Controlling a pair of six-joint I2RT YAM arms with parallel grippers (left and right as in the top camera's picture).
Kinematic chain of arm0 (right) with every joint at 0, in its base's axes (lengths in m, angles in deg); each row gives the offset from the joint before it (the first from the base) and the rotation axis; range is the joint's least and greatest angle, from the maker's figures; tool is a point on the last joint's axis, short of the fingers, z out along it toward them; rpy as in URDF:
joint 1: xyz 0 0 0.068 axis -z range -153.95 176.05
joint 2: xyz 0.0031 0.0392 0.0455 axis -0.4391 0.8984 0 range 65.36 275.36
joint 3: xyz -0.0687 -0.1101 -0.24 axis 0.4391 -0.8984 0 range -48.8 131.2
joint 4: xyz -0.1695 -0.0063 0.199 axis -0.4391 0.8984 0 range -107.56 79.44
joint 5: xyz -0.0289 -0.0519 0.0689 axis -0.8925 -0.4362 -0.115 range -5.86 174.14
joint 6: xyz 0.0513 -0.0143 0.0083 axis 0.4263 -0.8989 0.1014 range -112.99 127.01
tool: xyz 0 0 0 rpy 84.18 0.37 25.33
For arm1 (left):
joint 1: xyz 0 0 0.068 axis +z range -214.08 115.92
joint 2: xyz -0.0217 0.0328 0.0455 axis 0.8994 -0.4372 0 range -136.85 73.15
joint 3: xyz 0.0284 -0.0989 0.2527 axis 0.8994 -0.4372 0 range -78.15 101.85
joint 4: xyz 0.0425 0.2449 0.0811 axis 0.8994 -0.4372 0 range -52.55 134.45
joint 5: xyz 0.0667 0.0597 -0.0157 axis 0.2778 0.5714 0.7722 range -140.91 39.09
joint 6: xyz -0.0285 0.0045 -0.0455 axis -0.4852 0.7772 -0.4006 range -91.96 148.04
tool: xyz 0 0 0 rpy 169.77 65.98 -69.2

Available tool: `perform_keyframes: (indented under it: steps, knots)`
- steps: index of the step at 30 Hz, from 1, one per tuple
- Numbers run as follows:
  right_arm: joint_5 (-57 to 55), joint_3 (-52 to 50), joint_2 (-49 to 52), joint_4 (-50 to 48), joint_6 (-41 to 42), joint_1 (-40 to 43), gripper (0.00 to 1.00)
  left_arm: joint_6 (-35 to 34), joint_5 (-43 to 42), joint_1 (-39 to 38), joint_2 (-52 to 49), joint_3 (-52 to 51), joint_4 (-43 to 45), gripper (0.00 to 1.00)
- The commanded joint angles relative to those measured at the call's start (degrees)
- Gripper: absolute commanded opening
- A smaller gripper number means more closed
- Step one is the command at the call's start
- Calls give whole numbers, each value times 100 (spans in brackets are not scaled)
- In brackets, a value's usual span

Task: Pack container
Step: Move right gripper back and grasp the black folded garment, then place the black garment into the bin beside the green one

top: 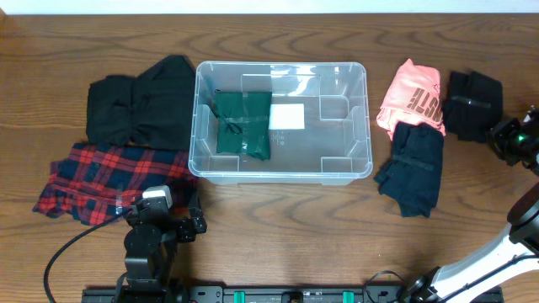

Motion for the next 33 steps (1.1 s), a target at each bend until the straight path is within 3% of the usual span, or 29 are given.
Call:
perform_keyframes:
  steps: [1, 7, 13, 20, 25, 33]
  knots:
    - [7, -61, -59, 313, 52, -144, 17, -26, -17, 9, -4, -83, 0, 98]
    - [433, -61, -1209, 988, 236, -201, 1, -26, -17, 9, -4, -83, 0, 98]
    - [909, -61, -3040, 1823, 238, -898, 1, -26, -17, 9, -4, -83, 0, 98]
    - [1075, -61, -4511, 2258, 721, -2492, 1, -26, -17, 9, -4, -83, 0, 98]
    - [1021, -63, -4747, 2028, 1558, -3834, 1, -26, -17, 9, -4, -83, 0, 98]
    - [-240, -284, -4181, 1078, 3224, -5810, 1, -26, -17, 9, -4, -83, 0, 98]
